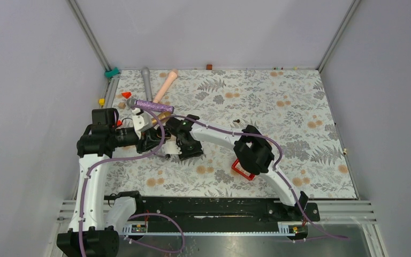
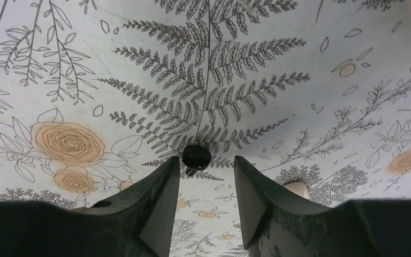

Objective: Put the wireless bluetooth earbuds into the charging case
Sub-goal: Move the earbud to the center of the board.

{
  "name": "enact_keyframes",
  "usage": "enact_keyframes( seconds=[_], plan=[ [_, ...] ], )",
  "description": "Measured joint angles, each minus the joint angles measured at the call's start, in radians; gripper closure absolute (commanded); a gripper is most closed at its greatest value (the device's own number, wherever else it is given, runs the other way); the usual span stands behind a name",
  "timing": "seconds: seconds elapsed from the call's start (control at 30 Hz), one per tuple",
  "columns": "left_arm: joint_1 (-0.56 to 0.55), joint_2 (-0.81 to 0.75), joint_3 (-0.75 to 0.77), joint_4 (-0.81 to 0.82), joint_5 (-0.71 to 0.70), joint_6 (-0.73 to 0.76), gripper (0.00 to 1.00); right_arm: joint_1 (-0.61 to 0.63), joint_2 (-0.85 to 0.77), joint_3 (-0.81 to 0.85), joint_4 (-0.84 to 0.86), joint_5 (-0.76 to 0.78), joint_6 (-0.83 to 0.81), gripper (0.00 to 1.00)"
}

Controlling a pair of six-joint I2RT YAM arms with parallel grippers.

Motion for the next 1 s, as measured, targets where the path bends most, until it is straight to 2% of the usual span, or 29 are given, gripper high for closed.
enact_keyframes(
  seconds=[0.13,0.23,0.4,0.63,0.83,1.0],
  plan=[
    [0.0,0.0,0.0,-0.003,0.001,0.002,1.0,0.006,0.013,0.006,-0.002,-0.003,-0.006,0.56],
    [0.001,0.0,0.0,-0.003,0.001,0.003,1.0,0.01,0.02,0.012,-0.007,-0.002,-0.007,0.65],
    [0.002,0.0,0.0,-0.003,0.001,0.003,1.0,0.011,0.021,0.013,-0.014,-0.001,-0.008,0.73],
    [0.003,0.0,0.0,-0.003,0.001,0.003,1.0,0.011,0.013,-0.004,0.005,0.025,-0.003,0.79],
    [0.004,0.0,0.0,-0.003,0.003,0.003,1.0,-0.007,-0.056,-0.121,0.08,0.037,0.043,0.8],
    [0.004,0.0,0.0,-0.003,0.01,0.003,1.0,-0.074,-0.131,-0.211,0.113,0.025,0.122,0.8]
  ],
)
